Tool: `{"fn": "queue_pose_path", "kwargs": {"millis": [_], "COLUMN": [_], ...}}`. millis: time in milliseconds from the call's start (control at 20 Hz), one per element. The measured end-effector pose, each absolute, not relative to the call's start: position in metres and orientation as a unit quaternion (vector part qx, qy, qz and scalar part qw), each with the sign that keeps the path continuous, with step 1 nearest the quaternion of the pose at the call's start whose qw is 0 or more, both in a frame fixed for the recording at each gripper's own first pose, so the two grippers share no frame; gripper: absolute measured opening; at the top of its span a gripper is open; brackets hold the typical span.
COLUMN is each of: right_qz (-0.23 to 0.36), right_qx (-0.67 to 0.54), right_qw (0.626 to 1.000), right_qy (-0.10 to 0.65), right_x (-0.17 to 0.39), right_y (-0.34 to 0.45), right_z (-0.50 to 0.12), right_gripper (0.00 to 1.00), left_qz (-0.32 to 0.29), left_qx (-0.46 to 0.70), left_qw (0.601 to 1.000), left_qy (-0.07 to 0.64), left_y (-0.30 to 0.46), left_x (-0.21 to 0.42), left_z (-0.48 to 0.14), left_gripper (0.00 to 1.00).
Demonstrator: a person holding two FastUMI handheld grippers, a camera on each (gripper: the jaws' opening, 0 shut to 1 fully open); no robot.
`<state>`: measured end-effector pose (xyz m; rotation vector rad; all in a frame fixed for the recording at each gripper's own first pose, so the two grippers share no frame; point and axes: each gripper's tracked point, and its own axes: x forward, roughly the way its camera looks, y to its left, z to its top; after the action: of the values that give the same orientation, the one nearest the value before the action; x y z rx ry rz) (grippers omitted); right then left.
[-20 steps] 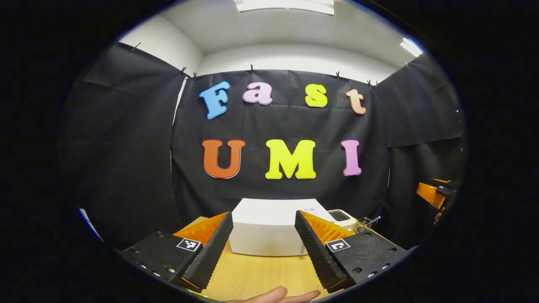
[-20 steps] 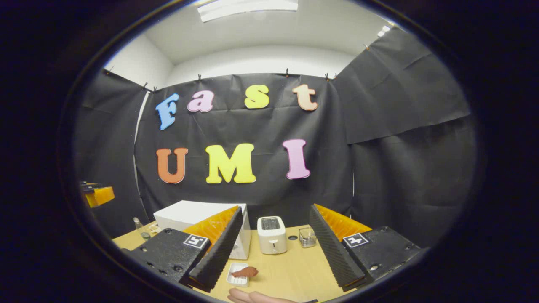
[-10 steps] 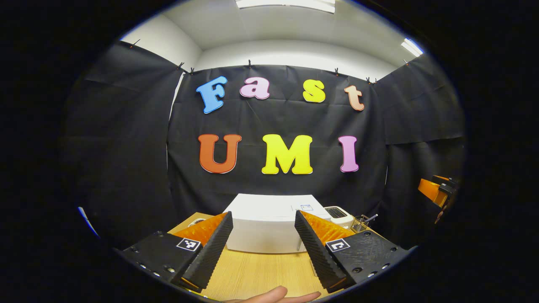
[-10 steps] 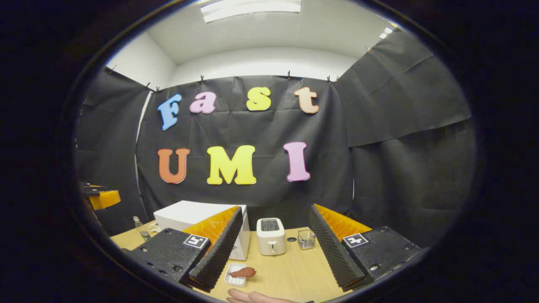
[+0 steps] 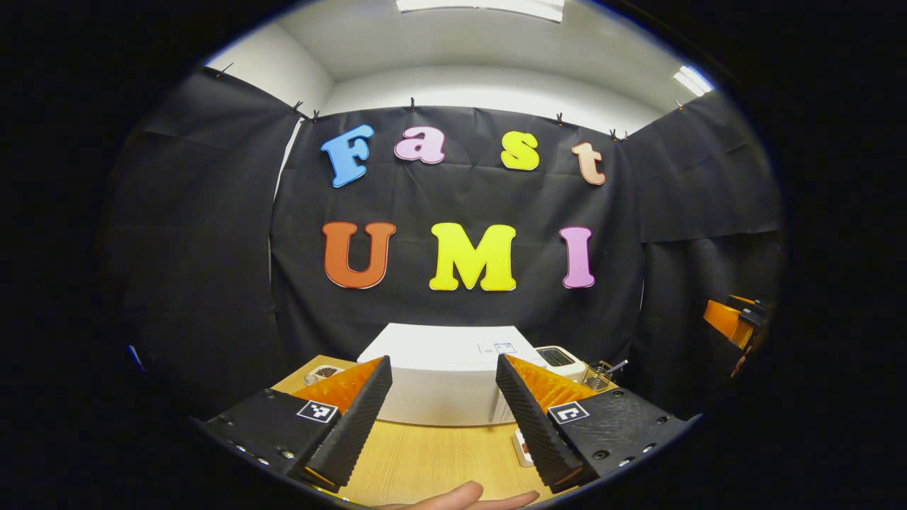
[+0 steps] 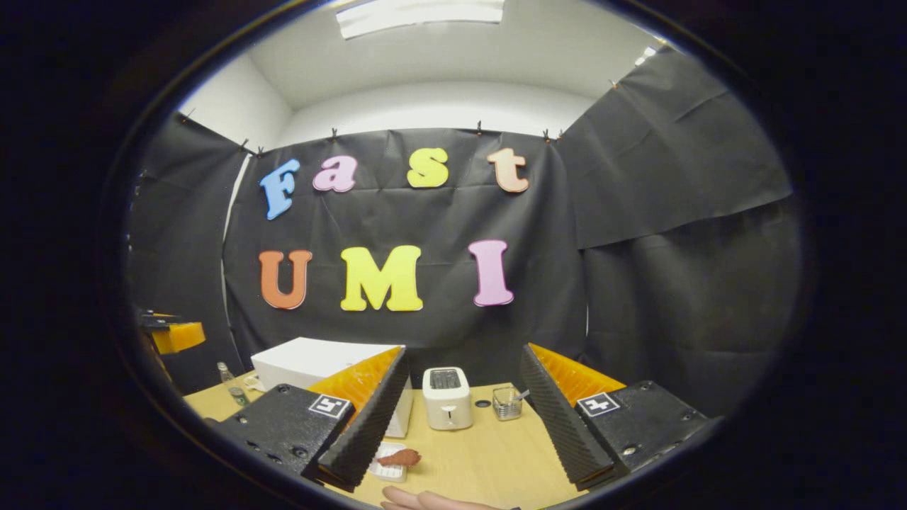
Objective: Open the microwave oven with the left hand, put the food in, and close the microwave oven.
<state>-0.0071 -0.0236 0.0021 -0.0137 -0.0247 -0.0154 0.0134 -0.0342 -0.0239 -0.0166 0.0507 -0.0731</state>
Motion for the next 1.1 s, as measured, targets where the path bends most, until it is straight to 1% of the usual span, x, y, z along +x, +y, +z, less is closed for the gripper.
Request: {"fn": "queue_pose_path", "kwargs": {"millis": [150, 200, 250, 350, 400, 450, 500, 550, 650, 700, 900, 950, 1000, 1100], "right_qz": [-0.006, -0.006, -0.006, -0.006, -0.005, -0.004, -0.004, -0.003, -0.002, -0.002, -0.006, -0.003, 0.000, 0.006], "right_qx": [-0.004, -0.002, -0.001, 0.001, 0.002, 0.004, 0.006, 0.006, 0.007, 0.005, -0.006, -0.005, -0.004, -0.002], "right_qw": [1.000, 1.000, 1.000, 1.000, 1.000, 1.000, 1.000, 1.000, 1.000, 1.000, 1.000, 1.000, 1.000, 1.000], "right_qy": [-0.009, -0.008, -0.008, -0.007, -0.007, -0.006, -0.003, -0.001, 0.002, 0.002, -0.002, -0.001, 0.001, 0.002], "right_x": [-0.005, -0.003, -0.001, 0.000, 0.000, 0.001, 0.001, 0.003, 0.003, 0.002, -0.001, 0.000, -0.001, -0.001], "right_y": [-0.029, -0.030, -0.032, -0.035, -0.038, -0.040, -0.041, -0.043, -0.047, -0.049, -0.055, -0.055, -0.055, -0.056], "right_z": [-0.004, -0.005, -0.006, -0.008, -0.010, -0.012, -0.014, -0.017, -0.021, -0.022, -0.026, -0.028, -0.029, -0.033], "right_gripper": [0.92, 1.00, 0.92, 0.92, 1.00, 0.92, 0.92, 1.00, 1.00, 0.92, 0.92, 1.00, 0.92, 0.92], "left_qz": [-0.037, -0.038, -0.043, -0.056, -0.062, -0.066, -0.068, -0.072, -0.079, -0.083, -0.081, -0.081, -0.081, -0.087], "left_qx": [-0.007, -0.008, -0.009, -0.011, -0.010, -0.006, -0.003, -0.003, -0.010, -0.012, -0.019, -0.018, -0.018, -0.013], "left_qw": [0.999, 0.999, 0.999, 0.998, 0.998, 0.997, 0.997, 0.997, 0.996, 0.996, 0.995, 0.994, 0.994, 0.992], "left_qy": [0.022, 0.022, 0.023, 0.029, 0.031, 0.032, 0.030, 0.027, 0.030, 0.035, 0.064, 0.069, 0.078, 0.092], "left_y": [-0.042, -0.047, -0.054, -0.070, -0.077, -0.084, -0.089, -0.096, -0.111, -0.117, -0.130, -0.134, -0.137, -0.145], "left_x": [0.025, 0.030, 0.035, 0.050, 0.058, 0.067, 0.076, 0.086, 0.106, 0.116, 0.150, 0.157, 0.163, 0.174], "left_z": [-0.031, -0.034, -0.040, -0.053, -0.060, -0.066, -0.072, -0.077, -0.097, -0.108, -0.156, -0.167, -0.180, -0.205], "left_gripper": [0.92, 0.92, 0.92, 0.92, 0.92, 0.92, 0.92, 0.92, 0.92, 0.92, 0.92, 0.92, 0.92, 0.93]}}
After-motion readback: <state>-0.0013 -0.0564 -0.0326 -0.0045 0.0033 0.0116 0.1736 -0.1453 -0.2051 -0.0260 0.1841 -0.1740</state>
